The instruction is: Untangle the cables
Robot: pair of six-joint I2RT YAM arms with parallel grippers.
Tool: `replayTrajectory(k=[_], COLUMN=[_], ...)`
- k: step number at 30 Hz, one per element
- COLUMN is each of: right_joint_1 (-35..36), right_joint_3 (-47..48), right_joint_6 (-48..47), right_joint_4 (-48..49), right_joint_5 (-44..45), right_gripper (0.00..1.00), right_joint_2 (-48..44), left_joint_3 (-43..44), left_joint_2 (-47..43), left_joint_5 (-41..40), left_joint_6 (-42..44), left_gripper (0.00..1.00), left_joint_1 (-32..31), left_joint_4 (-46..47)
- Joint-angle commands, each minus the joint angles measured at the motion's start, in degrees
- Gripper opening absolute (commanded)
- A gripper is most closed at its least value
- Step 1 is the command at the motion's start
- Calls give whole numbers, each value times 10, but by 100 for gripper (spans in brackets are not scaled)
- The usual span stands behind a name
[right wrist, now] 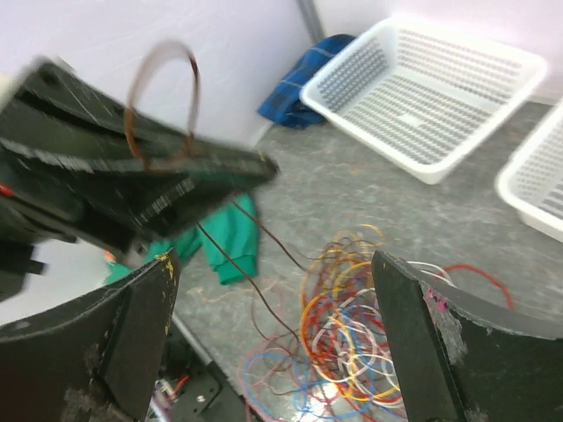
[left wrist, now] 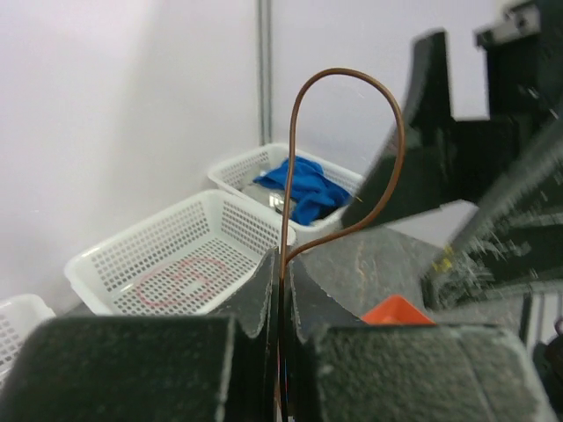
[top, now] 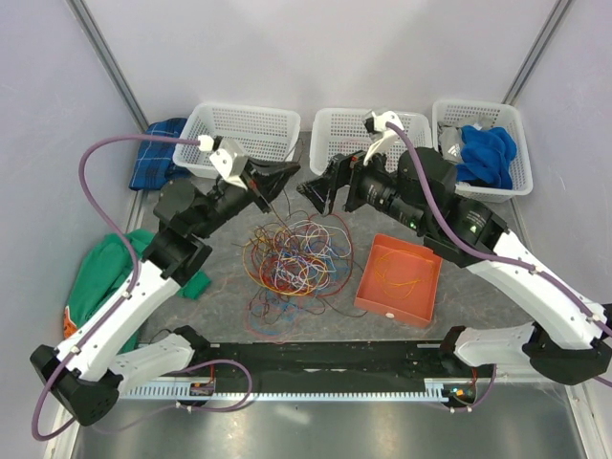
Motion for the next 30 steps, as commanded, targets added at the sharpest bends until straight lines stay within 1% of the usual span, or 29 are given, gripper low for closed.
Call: replayTrajectory(k=[1, 3, 5, 7, 8, 9, 10, 11, 12, 14, 15, 16, 19, 23, 24, 27, 28, 29, 30], right_joint_1=[0, 0, 0, 0, 0, -1, 0, 0, 0, 0, -1, 0, 0, 0, 0, 0, -1, 0, -1], right_joint_3=[-19, -37, -68, -109, -124, -138, -166, -179, -191, -227, -240, -271, -329, -378, -387, -411, -421, -426, -432], right_joint_6=[-15, -16, -16, -16, -17, -16, -16, -15, -14, -11, -7, -6, -7, -1, 6, 17, 25, 30, 32], right_joint_4=[-34, -40, -38, -28, -10, -3, 6, 18, 23, 38, 42, 51, 93, 131, 135, 147, 147, 150, 152], right_joint_5=[82, 125, 149, 163, 164, 166, 165, 166, 170, 184, 186, 191, 194, 208, 209, 204, 199, 198, 197], right_gripper=[98, 98, 98, 98, 98, 98, 98, 98, 98, 98, 98, 98, 98, 98, 98, 98, 98, 98, 98], right_joint_2=[-24, -37, -64, -94, -106, -128, -137, -147, -160, -173, -186, -193, -221, -237, -238, -236, -236, -236, -238], left_joint_3=[90, 135, 162, 205, 223, 264, 287, 311, 363, 414, 465, 488, 558, 646, 681, 738, 743, 742, 742], left_joint_2=[57, 80, 114, 138, 165, 179, 194, 213, 247, 287, 325, 342, 393, 448, 461, 517, 527, 544, 553], left_joint_5=[-78, -99, -144, -174, -184, -202, -210, -216, -222, -232, -239, -241, -240, -248, -257, -266, -266, -267, -268], left_joint_6=[-26, -33, -36, -40, -40, -40, -39, -40, -41, -44, -47, -59, -80, -69, -63, -42, -40, -43, -49], left_gripper=[2, 2, 2, 2, 2, 2, 2, 2, 2, 2, 2, 2, 2, 2, 2, 2, 2, 2, 2], left_joint_1=[5, 9, 13, 27, 32, 43, 49, 64, 70, 83, 97, 104, 128, 143, 144, 157, 163, 168, 182], left_joint_4=[-69, -85, -96, -94, -93, -93, -94, -97, -107, -117, -124, -138, -135, -133, -132, -129, -130, -106, -103])
